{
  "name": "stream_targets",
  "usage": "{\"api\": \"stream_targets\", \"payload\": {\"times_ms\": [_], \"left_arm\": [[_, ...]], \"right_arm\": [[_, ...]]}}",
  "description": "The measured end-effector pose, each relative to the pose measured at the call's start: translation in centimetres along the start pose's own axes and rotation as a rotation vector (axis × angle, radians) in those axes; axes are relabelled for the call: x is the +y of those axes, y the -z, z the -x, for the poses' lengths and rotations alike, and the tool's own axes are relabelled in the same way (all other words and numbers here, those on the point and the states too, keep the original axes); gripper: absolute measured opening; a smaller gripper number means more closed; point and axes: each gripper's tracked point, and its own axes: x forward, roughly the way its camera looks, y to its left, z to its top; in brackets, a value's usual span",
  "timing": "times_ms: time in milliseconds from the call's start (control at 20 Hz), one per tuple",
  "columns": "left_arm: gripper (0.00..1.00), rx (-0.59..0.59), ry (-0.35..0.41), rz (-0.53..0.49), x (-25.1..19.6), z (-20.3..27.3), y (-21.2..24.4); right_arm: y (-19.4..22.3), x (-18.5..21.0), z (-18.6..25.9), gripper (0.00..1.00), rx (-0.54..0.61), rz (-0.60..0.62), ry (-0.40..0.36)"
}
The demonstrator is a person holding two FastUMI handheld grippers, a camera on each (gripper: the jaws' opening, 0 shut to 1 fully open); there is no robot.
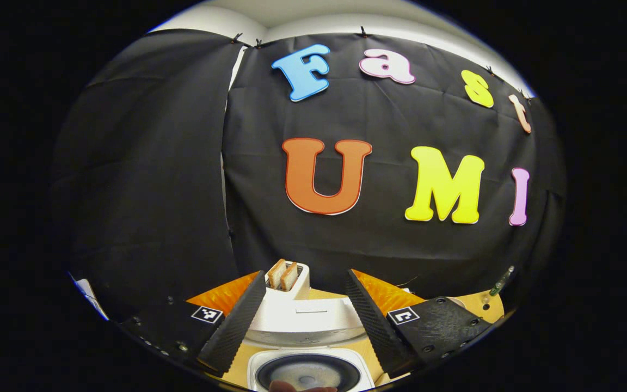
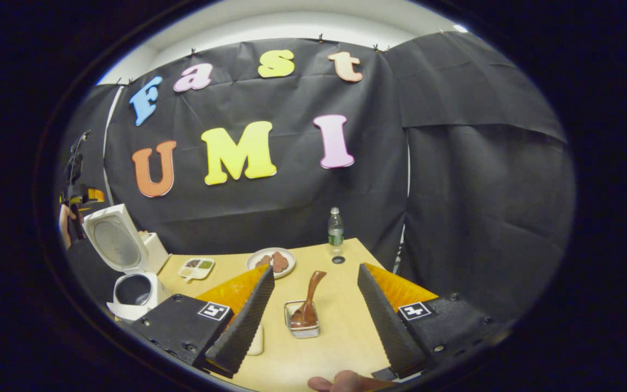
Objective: Close the left gripper, press the button to open the rice cooker; take a wooden spoon from the chopstick holder with the right hand, scoop a spoonful of rice and pour it into the rice cooker, then put the wooden spoon back into the chopstick holder.
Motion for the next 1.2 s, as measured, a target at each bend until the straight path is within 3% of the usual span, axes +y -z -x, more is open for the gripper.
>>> {"api": "stream_targets", "payload": {"times_ms": [300,650,950,1200], "left_arm": [[0.96,0.082,-0.035,-0.011,0.8,-0.8,1.6],[0.97,0.205,-0.001,0.002,-0.1,4.4,4.4],[0.96,0.383,0.066,0.075,-1.3,11.5,10.9],[0.97,0.555,0.070,0.105,-1.9,14.2,18.4]], "right_arm": [[1.2,0.2,-0.2,0.97,0.035,-0.024,0.000],[2.4,5.8,-0.9,0.97,0.074,-0.015,-0.138],[4.6,9.6,0.0,0.97,0.116,0.017,-0.239],[4.6,9.1,-0.2,0.97,0.123,0.014,-0.241]]}}
